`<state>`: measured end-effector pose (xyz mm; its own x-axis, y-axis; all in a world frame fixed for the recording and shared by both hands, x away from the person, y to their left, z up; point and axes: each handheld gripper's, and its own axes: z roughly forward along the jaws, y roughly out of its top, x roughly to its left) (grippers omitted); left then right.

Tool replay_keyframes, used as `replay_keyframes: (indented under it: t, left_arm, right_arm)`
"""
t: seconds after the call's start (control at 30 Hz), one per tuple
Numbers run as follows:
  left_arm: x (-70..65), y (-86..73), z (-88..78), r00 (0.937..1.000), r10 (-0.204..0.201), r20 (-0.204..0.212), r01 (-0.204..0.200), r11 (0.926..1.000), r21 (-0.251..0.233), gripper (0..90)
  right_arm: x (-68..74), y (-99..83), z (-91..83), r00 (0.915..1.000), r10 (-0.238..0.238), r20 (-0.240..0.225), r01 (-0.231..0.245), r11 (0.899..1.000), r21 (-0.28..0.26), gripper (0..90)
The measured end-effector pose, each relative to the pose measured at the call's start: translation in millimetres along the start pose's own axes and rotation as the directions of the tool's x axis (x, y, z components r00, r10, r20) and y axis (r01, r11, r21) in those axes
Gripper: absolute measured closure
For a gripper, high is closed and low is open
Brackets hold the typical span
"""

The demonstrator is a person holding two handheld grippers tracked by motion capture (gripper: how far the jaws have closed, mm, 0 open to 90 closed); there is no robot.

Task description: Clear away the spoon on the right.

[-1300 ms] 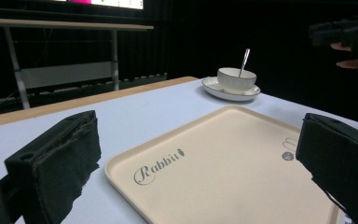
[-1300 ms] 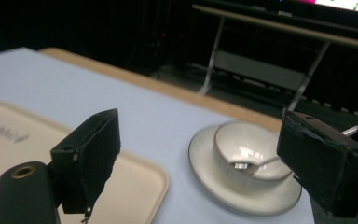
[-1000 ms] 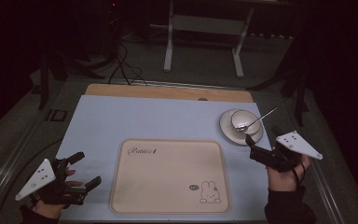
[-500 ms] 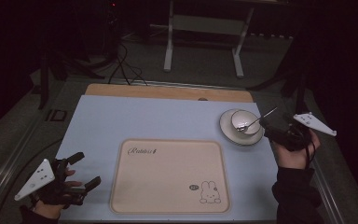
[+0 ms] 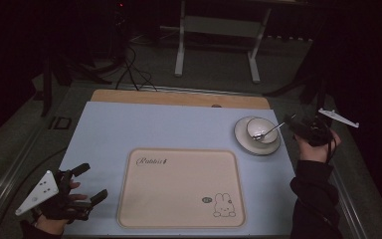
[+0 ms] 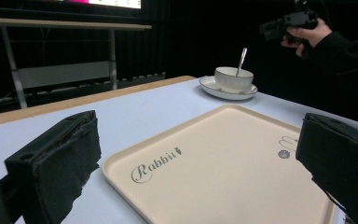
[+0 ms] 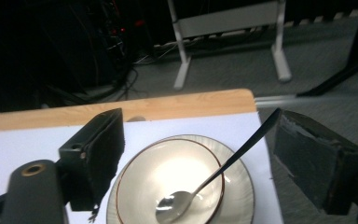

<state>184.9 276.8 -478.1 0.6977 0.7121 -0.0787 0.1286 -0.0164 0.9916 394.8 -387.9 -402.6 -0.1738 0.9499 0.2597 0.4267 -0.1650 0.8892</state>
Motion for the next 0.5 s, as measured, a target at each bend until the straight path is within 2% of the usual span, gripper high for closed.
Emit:
replay_keyframes:
  t: [0.1,0.2,0.27,0.33,0.47,0.5]
  left_arm:
    - [-0.6,0.1,-0.5,1.0,0.002,0.001,-0.002,1.0,0.0,0.0]
    - [-0.4,-0.2,-0.5,1.0,0.001,-0.002,-0.001,1.0,0.004,0.0]
    - [-0.5,-0.4,-0.8,1.0,-0.001,-0.004,0.001,1.0,0.005,0.0]
    - [-0.8,-0.7,-1.3,1.0,0.0,-0.006,0.0,1.0,0.007,0.0]
    - [-2.4,-0.7,-2.4,0.9999,0.008,-0.007,-0.008,0.9999,0.01,0.0]
    - [-2.5,-0.8,-2.6,0.9999,0.007,-0.008,-0.007,0.9999,0.011,0.0]
  right_arm:
    - [-10.2,0.3,9.6,0.9986,0.053,-0.003,-0.053,0.999,0.013,21.2]
    - [-18.9,-1.4,18.8,0.9972,0.071,0.022,-0.072,0.997,0.027,23.9]
    - [-25.0,-2.9,24.3,0.9941,0.107,0.017,-0.108,0.993,0.046,28.0]
    - [-30.4,-4.0,29.0,0.9929,0.117,0.023,-0.118,0.991,0.061,30.6]
    - [-41.7,-4.5,37.0,0.9834,0.182,0.0,-0.181,0.981,0.076,32.6]
    - [-44.1,-4.9,38.7,0.9811,0.193,-0.004,-0.192,0.978,0.077,35.9]
